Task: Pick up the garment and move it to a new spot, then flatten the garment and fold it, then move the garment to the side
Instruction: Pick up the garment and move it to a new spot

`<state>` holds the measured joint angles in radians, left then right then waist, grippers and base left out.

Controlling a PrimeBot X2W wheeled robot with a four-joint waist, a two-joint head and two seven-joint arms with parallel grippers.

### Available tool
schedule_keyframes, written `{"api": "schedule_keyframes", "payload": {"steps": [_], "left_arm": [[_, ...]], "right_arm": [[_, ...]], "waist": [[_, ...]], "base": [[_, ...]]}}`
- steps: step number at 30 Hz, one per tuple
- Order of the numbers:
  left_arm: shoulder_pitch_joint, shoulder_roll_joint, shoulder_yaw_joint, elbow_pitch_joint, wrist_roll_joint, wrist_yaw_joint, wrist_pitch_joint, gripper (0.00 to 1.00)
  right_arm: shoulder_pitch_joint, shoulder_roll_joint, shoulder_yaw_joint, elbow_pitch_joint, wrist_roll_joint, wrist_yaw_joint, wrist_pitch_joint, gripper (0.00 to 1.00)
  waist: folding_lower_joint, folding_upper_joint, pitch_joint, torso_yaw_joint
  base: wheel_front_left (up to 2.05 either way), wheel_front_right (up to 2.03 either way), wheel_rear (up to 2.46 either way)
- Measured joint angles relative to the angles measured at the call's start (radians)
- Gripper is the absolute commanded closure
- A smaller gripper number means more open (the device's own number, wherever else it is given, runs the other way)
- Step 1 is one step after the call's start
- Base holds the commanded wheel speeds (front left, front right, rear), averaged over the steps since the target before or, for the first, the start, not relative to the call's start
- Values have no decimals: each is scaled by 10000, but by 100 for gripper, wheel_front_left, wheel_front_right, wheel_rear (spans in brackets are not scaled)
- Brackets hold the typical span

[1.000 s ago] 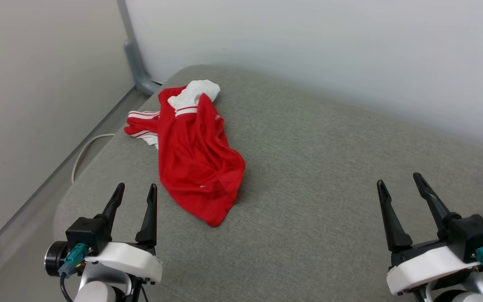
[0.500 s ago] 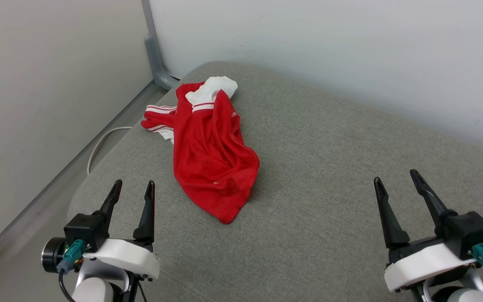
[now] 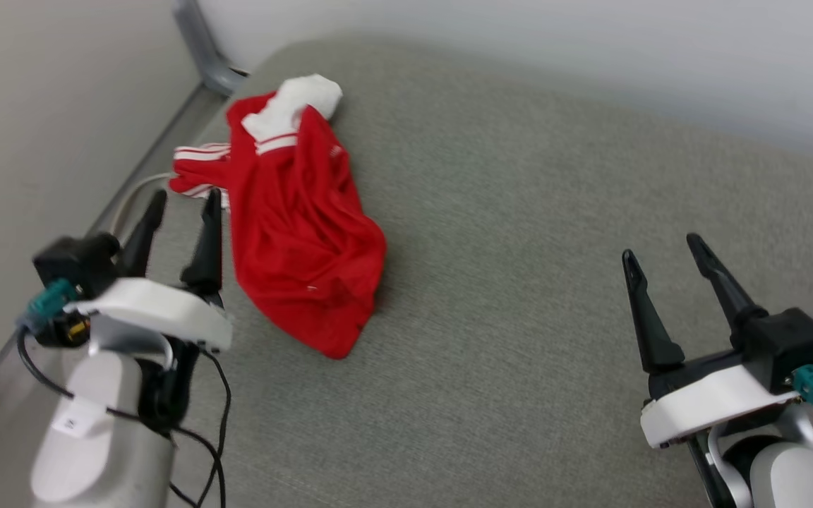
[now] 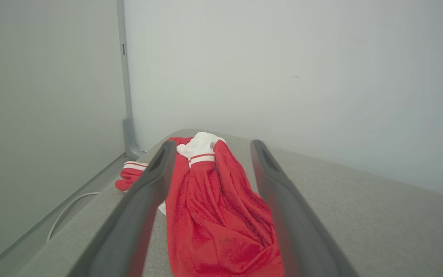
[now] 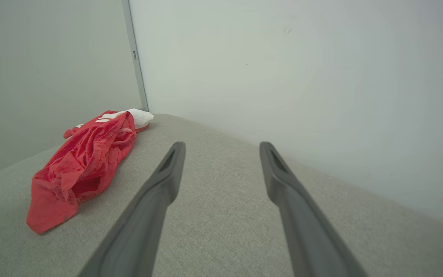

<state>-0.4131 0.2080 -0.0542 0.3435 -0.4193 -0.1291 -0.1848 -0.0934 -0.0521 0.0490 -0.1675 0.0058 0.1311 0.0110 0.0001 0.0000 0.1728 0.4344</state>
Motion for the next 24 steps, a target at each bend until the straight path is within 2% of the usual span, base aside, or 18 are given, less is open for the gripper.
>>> {"api": "schedule_keyframes", "payload": {"steps": [5, 14, 18, 24], "left_arm": [[-1220, 717, -94, 280, -972, -2, 1172, 0], [-2834, 1875, -326, 1651, -2596, -2, 4892, 0], [-3248, 2313, -408, 2476, -2819, 2, 6142, 0], [-3832, 2711, -460, 3597, -2976, 151, 7367, 0]], "right_arm": [[-555, -107, 56, -301, -6, 2, 150, 0], [-1331, -201, 184, -470, -46, 0, 54, 0], [-1587, -201, 242, -372, -23, 0, -61, 0], [-1738, -173, 284, -286, 4, 0, -111, 0]], "waist": [[1, 0, 943, -526], [2, 0, 2602, -1464], [2, 0, 3103, -1888], [0, 0, 3680, -2322]], "base": [[0, 0, 0], [0, 0, 0], [0, 0, 0], [0, 0, 0]]}}
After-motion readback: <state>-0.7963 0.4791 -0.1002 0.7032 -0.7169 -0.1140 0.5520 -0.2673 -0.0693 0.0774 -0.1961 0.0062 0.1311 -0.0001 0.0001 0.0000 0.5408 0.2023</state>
